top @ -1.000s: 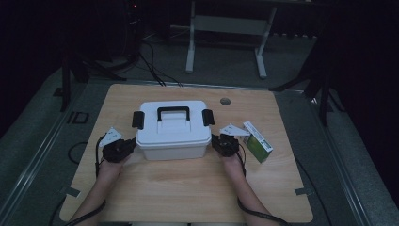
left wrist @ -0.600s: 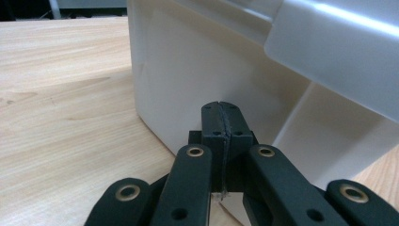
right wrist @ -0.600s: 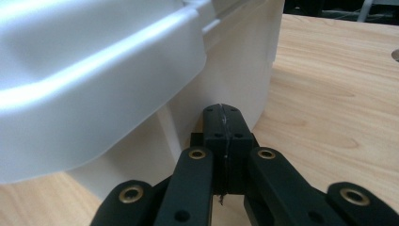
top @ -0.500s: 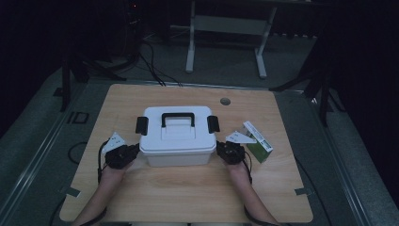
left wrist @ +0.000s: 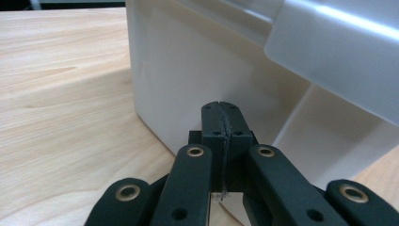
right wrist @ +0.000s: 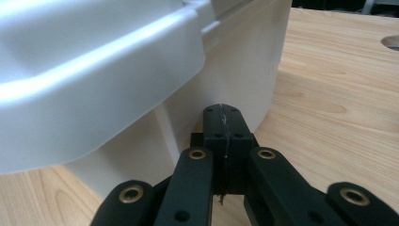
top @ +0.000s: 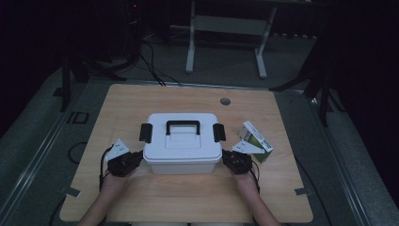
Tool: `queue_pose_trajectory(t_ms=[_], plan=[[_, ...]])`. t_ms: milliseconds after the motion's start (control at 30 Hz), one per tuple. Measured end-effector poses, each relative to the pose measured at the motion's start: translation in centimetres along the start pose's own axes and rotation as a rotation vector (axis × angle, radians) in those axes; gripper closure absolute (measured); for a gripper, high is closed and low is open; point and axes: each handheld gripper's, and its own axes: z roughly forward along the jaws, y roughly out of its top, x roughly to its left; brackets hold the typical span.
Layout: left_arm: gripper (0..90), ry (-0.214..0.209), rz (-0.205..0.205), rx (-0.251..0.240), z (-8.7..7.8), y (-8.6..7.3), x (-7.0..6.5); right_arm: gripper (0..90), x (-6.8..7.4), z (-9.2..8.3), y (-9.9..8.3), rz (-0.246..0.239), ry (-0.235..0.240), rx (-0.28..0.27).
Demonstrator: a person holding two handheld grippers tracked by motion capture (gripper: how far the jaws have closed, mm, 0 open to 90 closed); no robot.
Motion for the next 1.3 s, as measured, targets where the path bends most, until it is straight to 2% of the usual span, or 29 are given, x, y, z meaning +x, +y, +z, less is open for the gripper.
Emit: queue_pose_trajectory(t_ms=[267, 633, 867, 1300], plan=[[90.0, -0.026, -0.014, -0.006, -0.1, -0.5, -1.4, 90.0, 0.2, -1.9, -0.9, 0.001, 0.003, -0.002], [90.0, -0.073, 0.019, 0.007, -0.6, -1.0, -3.6, 90.0, 0.3, -4.4, -2.1, -0.006, 0.006, -0.001], [90.0, -0.110, 0.017, 0.018, -0.8, -1.3, -4.9, 90.0, 0.2, -5.8, -2.7, -0.002, 0.011, -0.005], [90.0, -0.146, 0.010, 0.027, -1.6, -1.9, -6.1, 90.0, 1.2, -8.1, -3.9, 0.012, 0.042, -0.015]])
